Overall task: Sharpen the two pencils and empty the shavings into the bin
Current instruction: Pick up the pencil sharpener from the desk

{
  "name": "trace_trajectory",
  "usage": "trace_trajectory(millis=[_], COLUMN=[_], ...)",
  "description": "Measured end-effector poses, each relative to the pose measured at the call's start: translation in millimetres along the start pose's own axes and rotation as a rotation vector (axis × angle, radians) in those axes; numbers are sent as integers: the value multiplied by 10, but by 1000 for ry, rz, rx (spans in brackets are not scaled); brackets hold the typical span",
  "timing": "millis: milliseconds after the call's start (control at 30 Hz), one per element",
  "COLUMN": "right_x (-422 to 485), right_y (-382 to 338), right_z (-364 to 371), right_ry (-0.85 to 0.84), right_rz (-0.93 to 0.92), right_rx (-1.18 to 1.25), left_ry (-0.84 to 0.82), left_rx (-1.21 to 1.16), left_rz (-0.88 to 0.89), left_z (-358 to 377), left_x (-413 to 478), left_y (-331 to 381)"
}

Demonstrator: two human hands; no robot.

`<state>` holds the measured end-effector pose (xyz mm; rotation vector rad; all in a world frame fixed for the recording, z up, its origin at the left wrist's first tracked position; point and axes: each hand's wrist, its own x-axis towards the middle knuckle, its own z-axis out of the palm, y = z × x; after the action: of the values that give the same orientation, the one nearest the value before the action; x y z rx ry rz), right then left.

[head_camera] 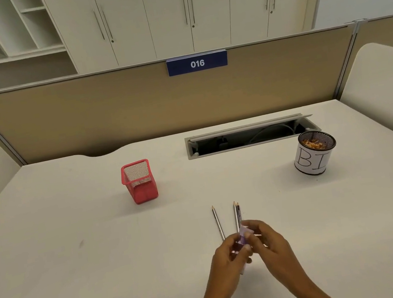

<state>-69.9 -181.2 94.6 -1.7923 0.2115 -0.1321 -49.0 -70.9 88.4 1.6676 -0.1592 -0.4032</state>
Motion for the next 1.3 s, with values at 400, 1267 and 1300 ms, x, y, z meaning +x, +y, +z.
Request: trace_trajectory(millis=[400,1267,1300], right_x=[172,470,428], right_y=[198,340,312], right_z=[-26,-17,-61], right_ry=[129,24,36], right_rz=[26,145,122], right_rx=[-28,-809,-758], left_ry=[-227,83,97], left_rx=[95,59,55], left_rz=[-44,37,45], left_z=[-57,-456,-481], left_x=[-18,-29,-31], left_y=[-111,-228,-232])
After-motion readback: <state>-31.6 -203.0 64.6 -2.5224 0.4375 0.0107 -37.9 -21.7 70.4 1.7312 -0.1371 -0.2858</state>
